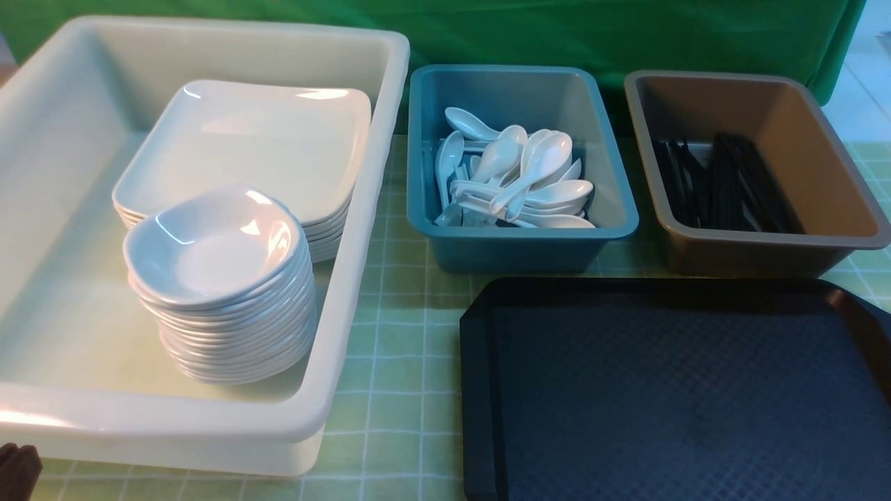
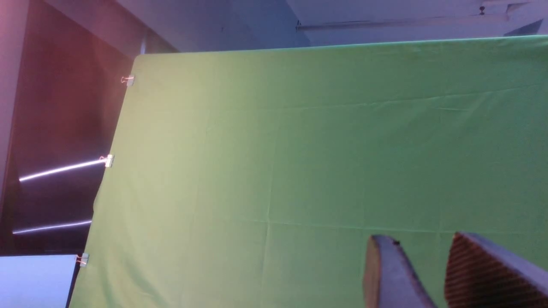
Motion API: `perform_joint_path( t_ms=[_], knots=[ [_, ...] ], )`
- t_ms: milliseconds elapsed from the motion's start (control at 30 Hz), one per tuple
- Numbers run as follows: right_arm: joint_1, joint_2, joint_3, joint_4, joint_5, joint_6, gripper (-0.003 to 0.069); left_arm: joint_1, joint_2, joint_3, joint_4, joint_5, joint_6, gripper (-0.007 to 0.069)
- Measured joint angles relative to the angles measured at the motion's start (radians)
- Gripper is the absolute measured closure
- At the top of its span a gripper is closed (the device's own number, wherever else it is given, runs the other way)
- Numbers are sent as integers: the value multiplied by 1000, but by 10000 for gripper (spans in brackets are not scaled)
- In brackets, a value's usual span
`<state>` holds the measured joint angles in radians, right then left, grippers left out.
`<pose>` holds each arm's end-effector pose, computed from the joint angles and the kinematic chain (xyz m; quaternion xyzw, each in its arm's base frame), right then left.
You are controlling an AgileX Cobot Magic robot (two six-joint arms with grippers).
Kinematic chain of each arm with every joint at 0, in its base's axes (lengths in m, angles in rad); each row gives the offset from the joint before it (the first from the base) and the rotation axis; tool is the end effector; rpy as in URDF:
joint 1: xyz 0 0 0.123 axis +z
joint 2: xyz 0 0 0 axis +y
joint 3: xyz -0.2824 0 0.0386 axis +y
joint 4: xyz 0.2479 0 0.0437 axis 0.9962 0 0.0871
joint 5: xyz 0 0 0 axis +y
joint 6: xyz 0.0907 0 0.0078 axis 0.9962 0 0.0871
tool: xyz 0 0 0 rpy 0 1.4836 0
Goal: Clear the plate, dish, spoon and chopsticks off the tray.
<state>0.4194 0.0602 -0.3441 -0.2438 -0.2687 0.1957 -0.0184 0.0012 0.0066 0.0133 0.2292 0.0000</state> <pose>0.0155 0.0133 0.3435 -0.1307 0.4337 0.1825 0.8727 0.0559 -0.0008 0.1900 0.0109 0.7580 -0.0006 0.6522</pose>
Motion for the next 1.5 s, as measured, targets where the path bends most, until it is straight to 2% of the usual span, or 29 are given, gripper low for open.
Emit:
perform_joint_path(
  t_ms=[133, 200, 233, 333, 567, 633, 667, 800, 967, 1500],
  knots=[
    [0, 0, 0, 10, 8, -4, 445, 0, 0, 0, 0, 0, 0, 610],
    [0, 0, 0, 92, 54, -69, 440, 0, 0, 0, 0, -1, 0, 610],
    [0, 1, 0, 184, 96, -145, 438, 0, 0, 0, 0, -1, 0, 610],
    [0, 10, 0, 277, 179, -252, 431, 0, 0, 0, 0, -1, 0, 610],
    [-5, 24, 17, 308, 357, -350, 424, 0, 0, 0, -1, -2, 0, 610],
    [-59, 10, 62, 308, 389, -379, 424, 0, 0, 0, -1, -3, 0, 610],
    [-83, 5, 84, 308, 395, -384, 422, 0, 0, 0, -1, -3, 0, 610],
    [-293, -21, 252, 308, 408, -398, 420, 0, 0, 0, -1, -3, 0, 610],
    [-441, -57, 351, 306, 508, -400, 419, 0, -2, 0, -1, -4, 0, 610],
    [-461, -58, 351, 306, 522, -375, 419, -1, -2, 0, 3, -2, 0, 602]
  ],
)
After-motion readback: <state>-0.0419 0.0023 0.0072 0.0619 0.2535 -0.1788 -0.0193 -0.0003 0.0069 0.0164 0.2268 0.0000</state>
